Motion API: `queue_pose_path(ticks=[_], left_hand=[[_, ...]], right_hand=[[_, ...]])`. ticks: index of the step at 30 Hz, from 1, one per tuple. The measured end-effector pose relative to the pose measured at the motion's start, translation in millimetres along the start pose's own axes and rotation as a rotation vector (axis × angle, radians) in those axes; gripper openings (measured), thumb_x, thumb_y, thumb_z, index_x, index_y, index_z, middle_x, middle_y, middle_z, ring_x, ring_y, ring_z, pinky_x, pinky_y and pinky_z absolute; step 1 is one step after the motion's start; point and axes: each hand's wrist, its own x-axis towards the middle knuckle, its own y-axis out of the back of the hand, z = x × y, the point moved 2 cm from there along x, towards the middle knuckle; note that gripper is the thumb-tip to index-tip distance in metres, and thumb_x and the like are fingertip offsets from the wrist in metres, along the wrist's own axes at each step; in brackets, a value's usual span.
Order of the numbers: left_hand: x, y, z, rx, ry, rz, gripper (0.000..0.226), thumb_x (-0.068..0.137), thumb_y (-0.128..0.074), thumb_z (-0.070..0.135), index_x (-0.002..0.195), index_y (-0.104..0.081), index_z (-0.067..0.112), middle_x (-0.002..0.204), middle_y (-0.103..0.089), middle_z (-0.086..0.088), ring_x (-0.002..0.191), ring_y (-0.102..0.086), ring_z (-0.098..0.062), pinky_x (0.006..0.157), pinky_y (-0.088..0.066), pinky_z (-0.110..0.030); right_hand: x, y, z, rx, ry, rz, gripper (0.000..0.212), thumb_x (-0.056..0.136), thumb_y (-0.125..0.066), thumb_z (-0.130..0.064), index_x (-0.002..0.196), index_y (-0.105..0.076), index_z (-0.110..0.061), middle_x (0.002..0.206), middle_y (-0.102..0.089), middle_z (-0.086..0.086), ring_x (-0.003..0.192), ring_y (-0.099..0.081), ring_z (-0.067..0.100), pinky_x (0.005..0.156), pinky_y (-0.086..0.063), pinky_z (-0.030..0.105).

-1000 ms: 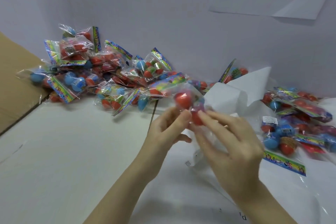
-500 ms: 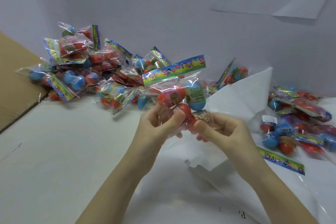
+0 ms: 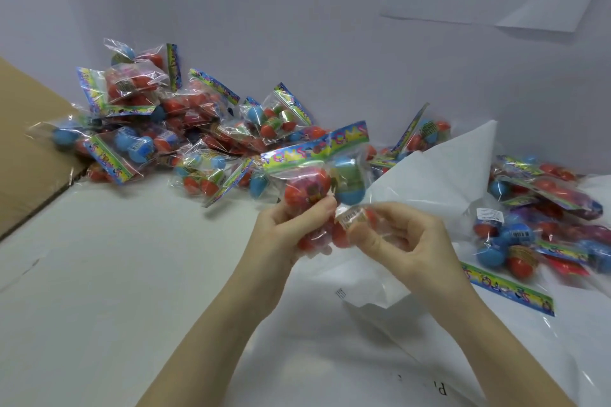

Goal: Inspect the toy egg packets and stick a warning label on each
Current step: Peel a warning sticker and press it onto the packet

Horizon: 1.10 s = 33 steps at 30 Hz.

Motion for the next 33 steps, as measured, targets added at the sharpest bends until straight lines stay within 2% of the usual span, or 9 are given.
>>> queue_pose_path(ticks=[9,13,17,20,23,25,28,30,33], left_hand=[[-5,-7,0,0.078,-0.1,0.029,0.025,0.053,-0.066,0.041,0.05,-0.072,0.017,0.048,-0.065,0.001,0.042,-0.058,-0.005,0.042,-0.043,-0.013],[-4,-5,-2,0.224,-0.192,0.044,0.031,0.054,-0.08,0.057,0.065,-0.076,0.028,0.052,-0.064,0.008,0.045,-0.053,-0.001,0.045,-0.04,-0.01],[2,2,-5,0.227,-0.196,0.083,0.087,0.043,-0.05,0.092,0.097,-0.068,0.026,0.082,-0.072,0.012,0.063,-0.062,-0.007,0.052,-0.046,-0.015],[5,8,-1,0.077,-0.188,0.248,0.059,0.071,-0.042,0.073,0.088,-0.07,0.024,0.079,-0.072,0.005,0.06,-0.063,-0.01,0.05,-0.046,-0.016],[7,15,-2,0.106,-0.235,0.466,0.038,0.085,-0.049,0.054,0.08,-0.068,0.022,0.07,-0.07,0.007,0.062,-0.062,-0.007,0.056,-0.045,-0.018],[9,25,-3,0.265,-0.275,0.597,0.022,0.088,-0.055,0.039,0.076,-0.065,0.023,0.077,-0.067,0.007,0.077,-0.062,-0.012,0.066,-0.043,-0.023],[15,51,-2,0.696,-0.262,0.817,0.007,0.085,-0.063,0.023,0.089,-0.066,0.019,0.106,-0.061,-0.002,0.107,-0.053,-0.022,0.088,-0.038,-0.034],[18,70,1,0.982,-0.237,0.899,0.028,0.084,-0.064,0.02,0.11,-0.063,0.01,0.128,-0.052,-0.009,0.121,-0.043,-0.027,0.097,-0.031,-0.039],[24,88,-2,1.204,-0.106,0.758,0.054,0.086,-0.062,0.028,0.136,-0.044,0.016,0.149,-0.031,-0.003,0.136,-0.028,-0.021,0.105,-0.024,-0.043]], right_hand=[[0,1,-2,0.265,-0.106,-0.073,0.019,0.064,-0.07,-0.024,0.08,-0.071,-0.013,0.07,-0.07,0.003,0.065,-0.066,0.014,0.06,-0.052,0.022],[0,8,-7,0.286,-0.117,-0.116,0.02,0.065,-0.071,-0.018,0.083,-0.072,-0.011,0.073,-0.07,0.011,0.064,-0.066,0.018,0.057,-0.052,0.024],[7,27,-9,0.595,-0.023,0.278,0.017,0.066,-0.07,-0.027,0.078,-0.072,-0.014,0.071,-0.071,-0.001,0.064,-0.067,0.009,0.061,-0.055,0.021],[13,45,-11,0.815,0.043,0.415,0.068,0.064,-0.055,-0.057,0.117,-0.055,-0.013,0.117,-0.064,-0.005,0.108,-0.059,0.005,0.087,-0.047,0.016],[13,43,-9,0.417,-0.056,0.329,0.131,0.038,-0.064,-0.077,0.145,-0.022,-0.014,0.147,-0.027,-0.014,0.126,-0.035,-0.006,0.107,-0.028,0.018],[8,34,-10,-0.204,0.155,0.325,0.106,0.059,-0.065,-0.065,0.144,-0.027,-0.015,0.145,-0.024,-0.021,0.124,-0.033,-0.014,0.107,-0.021,0.012],[4,27,-6,-0.924,0.604,0.447,0.05,0.076,-0.067,-0.041,0.112,-0.065,-0.007,0.115,-0.064,0.001,0.107,-0.061,0.016,0.097,-0.035,0.031],[2,29,-5,-0.945,0.638,0.481,0.033,0.077,-0.062,-0.04,0.084,-0.074,-0.011,0.076,-0.073,0.003,0.073,-0.068,0.021,0.078,-0.037,0.035],[2,36,-7,-0.924,0.623,0.547,0.039,0.082,-0.054,-0.042,0.056,-0.065,-0.015,0.048,-0.059,-0.003,0.048,-0.056,0.019,0.066,-0.031,0.034]])
